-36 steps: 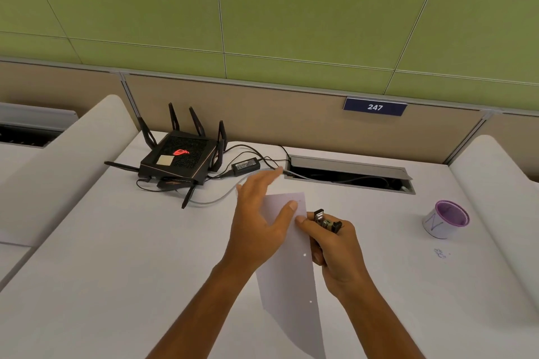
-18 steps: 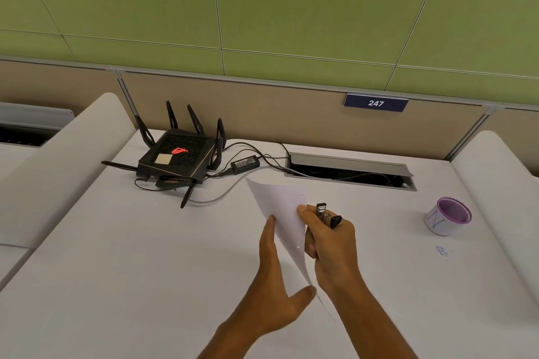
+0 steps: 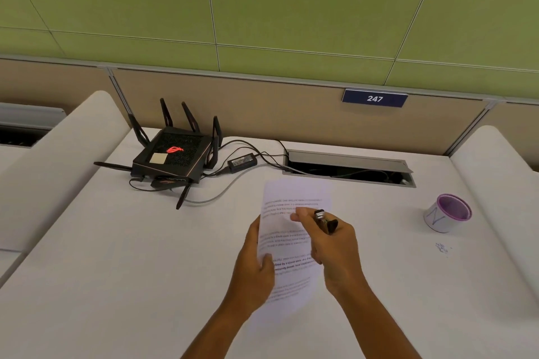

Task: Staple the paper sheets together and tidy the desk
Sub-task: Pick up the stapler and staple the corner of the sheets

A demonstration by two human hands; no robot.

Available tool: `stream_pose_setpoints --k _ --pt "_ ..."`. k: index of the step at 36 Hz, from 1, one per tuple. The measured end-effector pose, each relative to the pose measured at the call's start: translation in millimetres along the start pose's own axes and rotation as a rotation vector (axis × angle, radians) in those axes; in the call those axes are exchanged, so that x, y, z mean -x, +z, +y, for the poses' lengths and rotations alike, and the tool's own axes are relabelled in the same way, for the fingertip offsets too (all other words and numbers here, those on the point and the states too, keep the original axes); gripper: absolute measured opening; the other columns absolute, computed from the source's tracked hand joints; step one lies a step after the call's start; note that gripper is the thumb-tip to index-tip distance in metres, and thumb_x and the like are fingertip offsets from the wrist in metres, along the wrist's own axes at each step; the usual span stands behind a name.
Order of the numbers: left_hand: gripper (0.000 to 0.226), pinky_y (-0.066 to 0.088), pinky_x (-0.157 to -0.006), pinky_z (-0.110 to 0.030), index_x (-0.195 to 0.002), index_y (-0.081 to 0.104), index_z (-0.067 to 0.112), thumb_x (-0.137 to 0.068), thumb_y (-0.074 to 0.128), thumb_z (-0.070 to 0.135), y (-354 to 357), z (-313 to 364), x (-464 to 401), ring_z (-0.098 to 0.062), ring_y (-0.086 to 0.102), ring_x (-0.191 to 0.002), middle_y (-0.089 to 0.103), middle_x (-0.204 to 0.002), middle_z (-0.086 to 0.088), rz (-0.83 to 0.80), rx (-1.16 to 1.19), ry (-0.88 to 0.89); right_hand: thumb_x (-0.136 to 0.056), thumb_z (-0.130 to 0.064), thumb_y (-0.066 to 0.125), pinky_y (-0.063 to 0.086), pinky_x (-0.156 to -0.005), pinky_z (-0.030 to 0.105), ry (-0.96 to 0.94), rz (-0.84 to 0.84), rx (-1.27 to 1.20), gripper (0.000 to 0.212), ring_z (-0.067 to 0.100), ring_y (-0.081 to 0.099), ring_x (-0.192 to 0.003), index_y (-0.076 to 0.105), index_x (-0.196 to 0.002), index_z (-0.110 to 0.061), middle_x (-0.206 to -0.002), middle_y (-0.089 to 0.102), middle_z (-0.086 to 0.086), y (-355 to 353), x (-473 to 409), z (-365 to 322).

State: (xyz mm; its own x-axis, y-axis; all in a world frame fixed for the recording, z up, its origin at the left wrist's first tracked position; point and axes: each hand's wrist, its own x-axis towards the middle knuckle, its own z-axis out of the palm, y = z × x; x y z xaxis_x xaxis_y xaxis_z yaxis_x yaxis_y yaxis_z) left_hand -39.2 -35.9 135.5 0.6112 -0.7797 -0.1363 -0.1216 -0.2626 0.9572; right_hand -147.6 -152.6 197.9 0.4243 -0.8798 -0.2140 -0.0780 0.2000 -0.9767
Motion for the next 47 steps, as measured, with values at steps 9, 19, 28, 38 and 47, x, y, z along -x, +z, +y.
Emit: stream_pose_setpoints --k 9,19,28,38,47 --pt "0.062 0.064 -0.079 -0.019 -0.147 0.046 0.040 -0.103 0.055 -0.003 -30.8 -6.1 -24.0 -0.012 0.068 -0.120 0.067 -0.131 0.016 -0.021 0.053 -0.081 -0.082 -0.030 0.087 0.053 -0.075 0.033 0.112 0.150 0.044 0.039 0.008 0.066 -0.093 0.070 -0.116 -0.036 -0.115 0.075 -0.020 -49.9 -30.6 57.2" --pt "0.058 0.068 -0.079 -0.033 -0.134 0.053 0.047 -0.102 0.061 -0.001 -42.6 -13.9 -64.4 -0.019 0.074 -0.113 0.073 -0.127 0.011 -0.076 0.161 -0.141 -0.083 -0.018 0.087 0.027 -0.045 0.027 0.285 0.015 -0.001 0.025 0.012 0.036 -0.045 0.079 -0.106 -0.014 -0.090 0.077 0.014 -51.4 -55.7 82.8" --pt "0.059 0.067 -0.091 -0.049 -0.143 0.052 0.037 -0.097 0.076 0.008 -38.6 -52.0 -114.1 -0.022 0.079 -0.110 0.076 -0.129 0.005 -0.050 0.278 -0.282 -0.086 -0.006 0.081 0.032 -0.045 0.025 0.365 0.179 -0.115 0.014 0.013 0.044 -0.047 0.076 -0.100 -0.005 -0.072 0.069 0.007 -35.4 -87.1 110.7" --pt "0.067 0.066 -0.080 -0.031 -0.153 0.044 0.036 -0.099 0.069 0.004 -34.7 -104.2 -150.4 -0.017 0.070 -0.113 0.067 -0.133 0.003 -0.019 0.022 -0.327 -0.090 -0.006 0.076 0.040 -0.046 0.026 0.431 0.237 -0.088 0.009 0.016 0.054 -0.055 0.073 -0.098 -0.009 -0.079 0.072 0.009 -8.9 -127.3 137.1" --pt "0.068 0.066 -0.086 -0.040 -0.158 0.037 0.033 -0.102 0.069 0.010 -34.5 -126.5 -186.8 -0.024 0.068 -0.113 0.062 -0.139 -0.002 0.006 -0.154 -0.257 -0.086 -0.006 0.080 0.049 -0.052 0.028 0.429 0.240 -0.020 0.012 0.023 0.068 -0.069 0.074 -0.096 -0.007 -0.087 0.077 0.012 8.0 -162.7 152.1"
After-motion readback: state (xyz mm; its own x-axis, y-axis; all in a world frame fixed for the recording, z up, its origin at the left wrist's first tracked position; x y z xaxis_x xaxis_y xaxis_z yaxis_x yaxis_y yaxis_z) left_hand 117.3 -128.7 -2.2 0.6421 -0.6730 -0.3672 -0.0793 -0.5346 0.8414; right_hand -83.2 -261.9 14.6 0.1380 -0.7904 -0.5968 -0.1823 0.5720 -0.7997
